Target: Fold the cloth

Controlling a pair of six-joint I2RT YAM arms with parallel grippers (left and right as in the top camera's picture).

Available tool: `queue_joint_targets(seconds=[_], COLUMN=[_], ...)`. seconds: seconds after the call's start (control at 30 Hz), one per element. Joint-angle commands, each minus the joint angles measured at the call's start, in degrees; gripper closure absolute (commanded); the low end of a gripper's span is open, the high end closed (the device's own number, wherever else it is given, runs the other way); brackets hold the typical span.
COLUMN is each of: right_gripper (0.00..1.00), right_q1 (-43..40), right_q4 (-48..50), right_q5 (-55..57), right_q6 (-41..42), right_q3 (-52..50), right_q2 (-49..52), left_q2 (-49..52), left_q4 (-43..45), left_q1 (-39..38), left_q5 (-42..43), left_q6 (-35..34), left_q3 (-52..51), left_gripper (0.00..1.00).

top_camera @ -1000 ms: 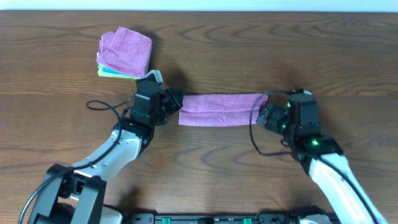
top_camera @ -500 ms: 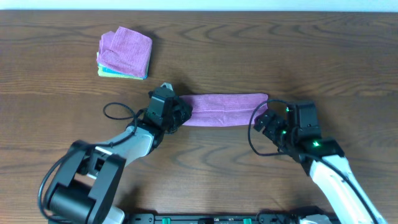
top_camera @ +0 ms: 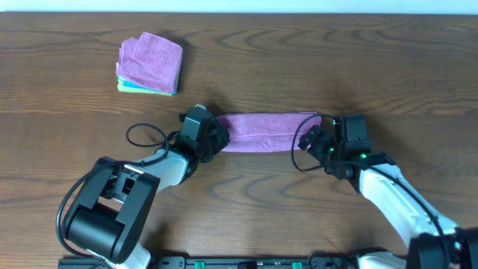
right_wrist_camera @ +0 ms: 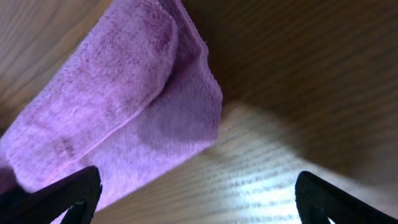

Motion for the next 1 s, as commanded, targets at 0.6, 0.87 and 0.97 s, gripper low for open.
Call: queue_joint_targets(seconds=[0.6, 0.87, 0.97], right_gripper=[0.28, 0.44, 0.78], right_q1=[0.76, 3.19, 3.37], right_q4=[14.12, 19.32, 19.15], right_q5=[0.94, 2.23, 2.82], right_q6=[2.60, 2.56, 0.13], right_q3=[-0.02, -0.02, 0.00], right_q2=[13.11, 17.70, 17.79], left_q2=[1.29, 1.29, 1.29], left_q4=[-0.31, -0.31, -0.31], left_q1=[0.09, 0.09, 0.09], left_q5=[-1.25, -1.25, -1.25], left_q6=[0.63, 0.68, 0.68], left_q3=[0.83, 0.83, 0.83], left_gripper=[0.94, 0.94, 0.94])
